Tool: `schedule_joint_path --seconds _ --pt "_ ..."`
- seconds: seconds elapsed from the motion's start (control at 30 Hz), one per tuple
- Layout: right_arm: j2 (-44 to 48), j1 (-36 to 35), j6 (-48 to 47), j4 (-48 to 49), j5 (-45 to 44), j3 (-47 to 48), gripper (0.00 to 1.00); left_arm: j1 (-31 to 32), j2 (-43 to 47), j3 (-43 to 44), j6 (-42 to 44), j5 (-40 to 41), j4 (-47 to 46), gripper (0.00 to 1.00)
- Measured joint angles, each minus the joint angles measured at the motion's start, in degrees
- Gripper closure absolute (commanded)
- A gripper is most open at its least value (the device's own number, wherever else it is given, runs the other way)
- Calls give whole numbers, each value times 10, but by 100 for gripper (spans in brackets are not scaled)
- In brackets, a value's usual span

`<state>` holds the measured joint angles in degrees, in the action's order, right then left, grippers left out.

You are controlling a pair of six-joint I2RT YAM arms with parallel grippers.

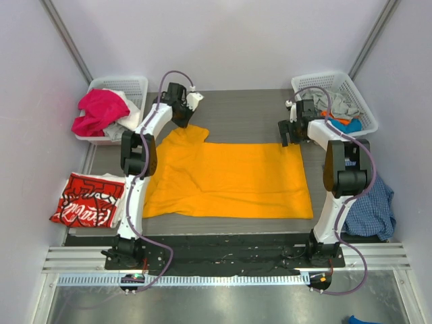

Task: Fold and stack the t-shirts
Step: Grap the side of the flattened tshirt furthest away from the robot with both arms

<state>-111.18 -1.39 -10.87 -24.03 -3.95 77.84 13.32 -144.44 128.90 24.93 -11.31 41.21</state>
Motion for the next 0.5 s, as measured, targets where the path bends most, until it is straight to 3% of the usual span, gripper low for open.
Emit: schedule_joint_path --seconds 0.2,0.5 --pt "-26 6 16 -17 36 50 15 9 20 -34 14 9 -7 100" --pt "-42 9 4 -23 47 51 17 19 39 -64 30 18 -7 100"
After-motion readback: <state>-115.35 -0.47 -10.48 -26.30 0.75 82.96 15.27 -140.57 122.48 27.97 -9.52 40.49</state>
